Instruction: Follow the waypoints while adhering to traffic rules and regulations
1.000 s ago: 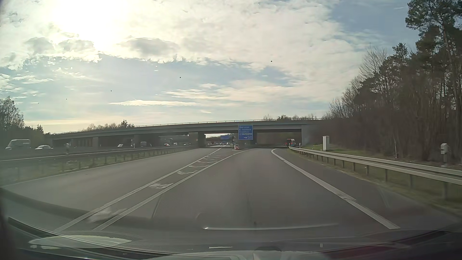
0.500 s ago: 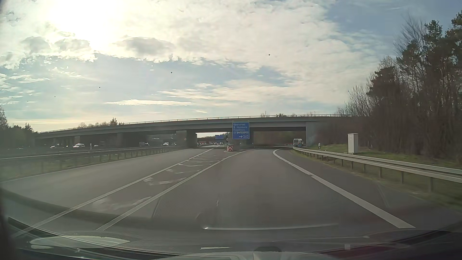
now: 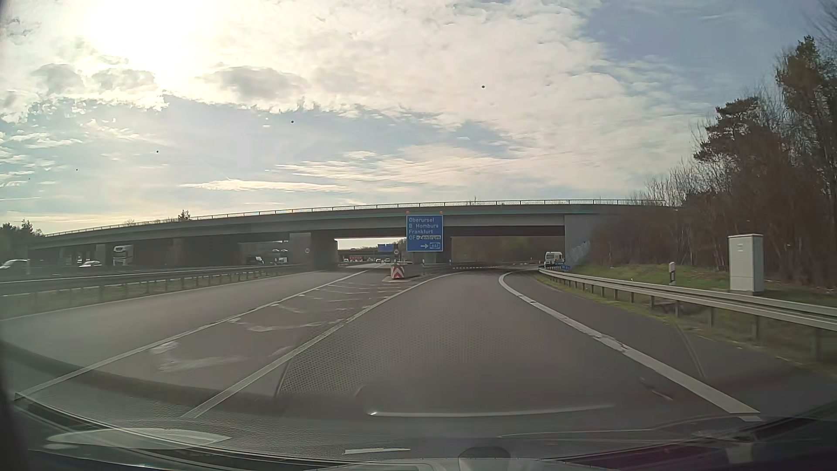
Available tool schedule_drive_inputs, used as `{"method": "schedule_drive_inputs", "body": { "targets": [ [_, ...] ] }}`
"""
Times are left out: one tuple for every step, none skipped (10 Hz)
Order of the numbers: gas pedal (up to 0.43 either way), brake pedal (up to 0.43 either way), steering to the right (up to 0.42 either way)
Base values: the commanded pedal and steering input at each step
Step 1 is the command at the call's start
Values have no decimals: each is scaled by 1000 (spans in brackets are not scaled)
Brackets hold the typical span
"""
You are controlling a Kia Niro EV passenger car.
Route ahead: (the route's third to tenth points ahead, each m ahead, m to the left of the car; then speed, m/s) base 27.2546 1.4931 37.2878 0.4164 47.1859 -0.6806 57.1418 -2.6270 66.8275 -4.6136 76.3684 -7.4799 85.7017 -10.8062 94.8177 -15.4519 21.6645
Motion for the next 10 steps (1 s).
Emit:
{"method": "schedule_drive_inputs", "body": {
  "targets": [
    [0, 0, 16],
    [0, 0, 16],
    [0, 0, 16],
    [0, 0, 16],
    [0, 0, 16],
    [0, 0, 16],
    [0, 0, 17],
    [0, 0, 17],
    [0, 0, 17],
    [0, 0, 17]
  ]
}}
